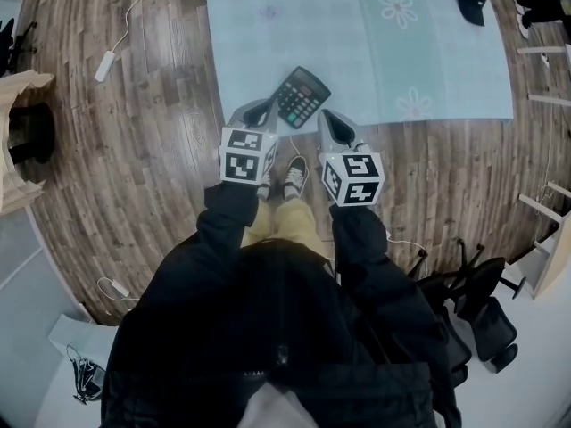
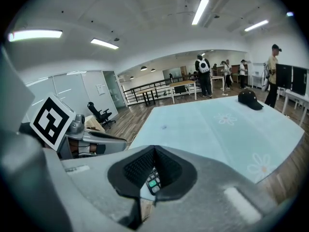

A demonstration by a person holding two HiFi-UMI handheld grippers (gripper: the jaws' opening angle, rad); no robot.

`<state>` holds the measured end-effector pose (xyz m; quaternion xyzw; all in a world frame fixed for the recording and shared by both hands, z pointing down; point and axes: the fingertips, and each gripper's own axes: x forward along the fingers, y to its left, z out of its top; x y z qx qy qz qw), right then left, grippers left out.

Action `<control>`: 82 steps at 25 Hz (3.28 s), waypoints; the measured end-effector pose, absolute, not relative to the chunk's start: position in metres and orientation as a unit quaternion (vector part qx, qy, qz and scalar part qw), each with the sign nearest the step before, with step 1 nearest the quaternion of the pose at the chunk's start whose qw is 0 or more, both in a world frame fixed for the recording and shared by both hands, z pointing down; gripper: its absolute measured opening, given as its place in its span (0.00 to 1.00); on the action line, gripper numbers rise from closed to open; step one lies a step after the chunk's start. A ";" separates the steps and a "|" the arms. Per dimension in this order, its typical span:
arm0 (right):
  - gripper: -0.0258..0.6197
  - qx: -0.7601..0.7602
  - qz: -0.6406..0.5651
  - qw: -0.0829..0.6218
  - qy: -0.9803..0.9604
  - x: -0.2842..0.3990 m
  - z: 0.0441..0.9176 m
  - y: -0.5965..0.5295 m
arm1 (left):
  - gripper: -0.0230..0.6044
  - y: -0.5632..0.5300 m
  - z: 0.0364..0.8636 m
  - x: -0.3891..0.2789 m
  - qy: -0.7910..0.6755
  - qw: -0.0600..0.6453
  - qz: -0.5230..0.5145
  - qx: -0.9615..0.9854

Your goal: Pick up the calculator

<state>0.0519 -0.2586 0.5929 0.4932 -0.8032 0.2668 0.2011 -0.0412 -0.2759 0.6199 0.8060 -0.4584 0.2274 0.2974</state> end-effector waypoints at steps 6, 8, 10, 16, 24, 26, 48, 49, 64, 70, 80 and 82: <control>0.04 0.483 0.287 0.224 -0.797 0.057 0.628 -0.269 | 0.03 -0.281 0.648 -0.034 -0.455 0.319 0.243 0.795; 0.04 0.479 0.295 0.231 -0.794 0.058 0.639 -0.270 | 0.03 -0.282 0.655 -0.032 -0.451 0.324 0.249 0.793; 0.04 0.478 0.302 0.237 -0.791 0.059 0.649 -0.273 | 0.03 -0.284 0.663 -0.029 -0.448 0.329 0.254 0.791; 0.04 0.471 0.316 0.248 -0.785 0.064 0.673 -0.285 | 0.03 -0.290 0.682 -0.018 -0.442 0.343 0.266 0.785; 0.04 0.470 0.315 0.252 -0.785 0.067 0.694 -0.314 | 0.03 -0.302 0.697 -0.013 -0.444 0.348 0.275 0.779; 0.08 0.463 0.310 0.256 -0.790 0.066 0.698 -0.321 | 0.03 -0.305 0.700 -0.013 -0.445 0.348 0.275 0.778; 0.25 0.313 0.369 0.287 -0.827 0.045 0.759 -0.343 | 0.03 -0.317 0.722 -0.015 -0.447 0.365 0.283 0.766; 0.25 0.311 0.385 0.273 -0.825 0.045 0.759 -0.343 | 0.03 -0.317 0.722 -0.015 -0.448 0.365 0.283 0.766; 0.11 0.294 0.478 0.129 -0.818 0.040 0.740 -0.336 | 0.03 -0.304 0.717 -0.017 -0.447 0.363 0.283 0.767; 0.11 0.345 0.416 0.139 -0.830 0.046 0.708 -0.334 | 0.03 -0.305 0.695 -0.022 -0.456 0.349 0.272 0.772; 0.11 0.472 0.320 0.064 -0.819 0.091 0.585 -0.337 | 0.03 -0.315 0.613 -0.027 -0.486 0.304 0.214 0.791; 0.11 0.490 0.297 0.049 -0.818 0.096 0.554 -0.337 | 0.03 -0.320 0.587 -0.025 -0.490 0.287 0.195 0.800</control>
